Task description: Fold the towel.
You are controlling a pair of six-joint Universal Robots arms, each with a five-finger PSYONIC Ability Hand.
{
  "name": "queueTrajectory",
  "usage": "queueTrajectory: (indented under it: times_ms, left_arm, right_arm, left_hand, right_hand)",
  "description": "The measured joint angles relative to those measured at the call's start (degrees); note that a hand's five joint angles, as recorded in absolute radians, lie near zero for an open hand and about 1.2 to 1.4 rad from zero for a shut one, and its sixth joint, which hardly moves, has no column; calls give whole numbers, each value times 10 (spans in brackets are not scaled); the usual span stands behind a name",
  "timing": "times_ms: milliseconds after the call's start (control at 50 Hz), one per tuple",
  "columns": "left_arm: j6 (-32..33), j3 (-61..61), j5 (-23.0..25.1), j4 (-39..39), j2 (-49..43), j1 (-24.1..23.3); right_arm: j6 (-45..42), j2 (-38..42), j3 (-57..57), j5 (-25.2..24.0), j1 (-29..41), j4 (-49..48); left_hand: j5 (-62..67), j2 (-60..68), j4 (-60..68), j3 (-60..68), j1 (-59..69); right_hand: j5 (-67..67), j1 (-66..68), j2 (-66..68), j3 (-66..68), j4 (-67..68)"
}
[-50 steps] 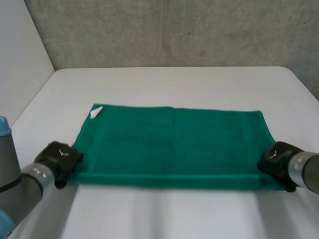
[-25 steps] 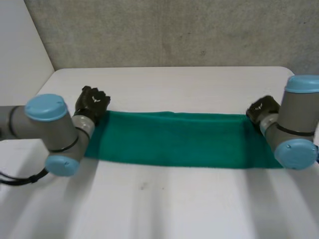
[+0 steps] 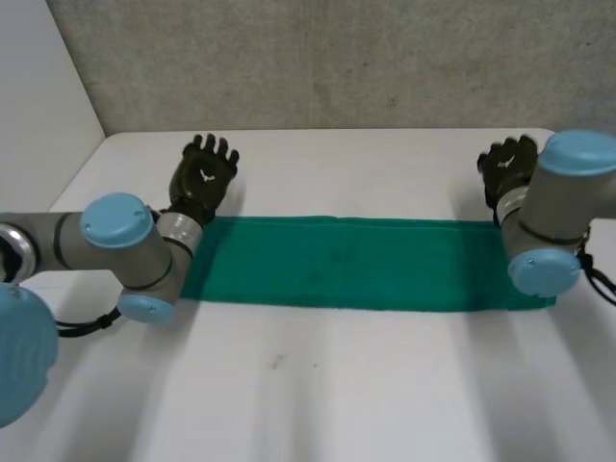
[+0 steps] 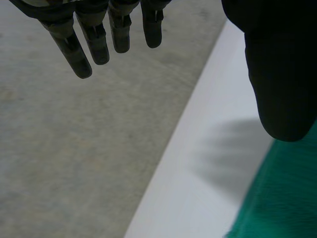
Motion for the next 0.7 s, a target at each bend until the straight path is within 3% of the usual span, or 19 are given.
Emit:
queueTrajectory:
  times_ms: [140, 220, 320, 520, 580, 660, 700]
  left_arm:
    - [-16, -79, -37, 1, 88, 1]
    - [-55, -159, -47, -2, 169, 2]
    - [-109, -229, -46, -3, 234, 5]
    - [-174, -310, -43, -4, 288, 4]
    - [-180, -326, -43, -4, 289, 2]
    - [-180, -331, -43, -4, 286, 1]
    - [-179, -331, -44, -4, 285, 1]
  right_arm:
    - [80, -114, 95, -35, -9, 10]
    - [102, -190, 181, -74, -31, 31]
    - [105, -228, 251, -108, -55, 68]
    - [102, -230, 337, -140, -91, 90]
    - [100, -213, 355, -150, -106, 66]
    - [98, -187, 359, -154, -117, 37]
    - [96, -178, 359, -153, -121, 26]
  left_hand:
    - [0, 0, 0, 0, 0]
    - [0, 0, 0, 0, 0]
    - [0, 0, 0, 0, 0]
    - [0, 0, 0, 0, 0]
    - [0, 0, 0, 0, 0]
    - [0, 0, 0, 0, 0]
    - [0, 0, 0, 0, 0]
  right_hand:
    - [0, 0, 0, 0, 0]
    - [0, 0, 0, 0, 0]
    - [0, 0, 0, 0, 0]
    - [23, 14, 26, 32, 20]
    - [103, 97, 121, 131, 114]
    - [322, 293, 355, 358, 338]
    - [322, 293, 355, 358, 338]
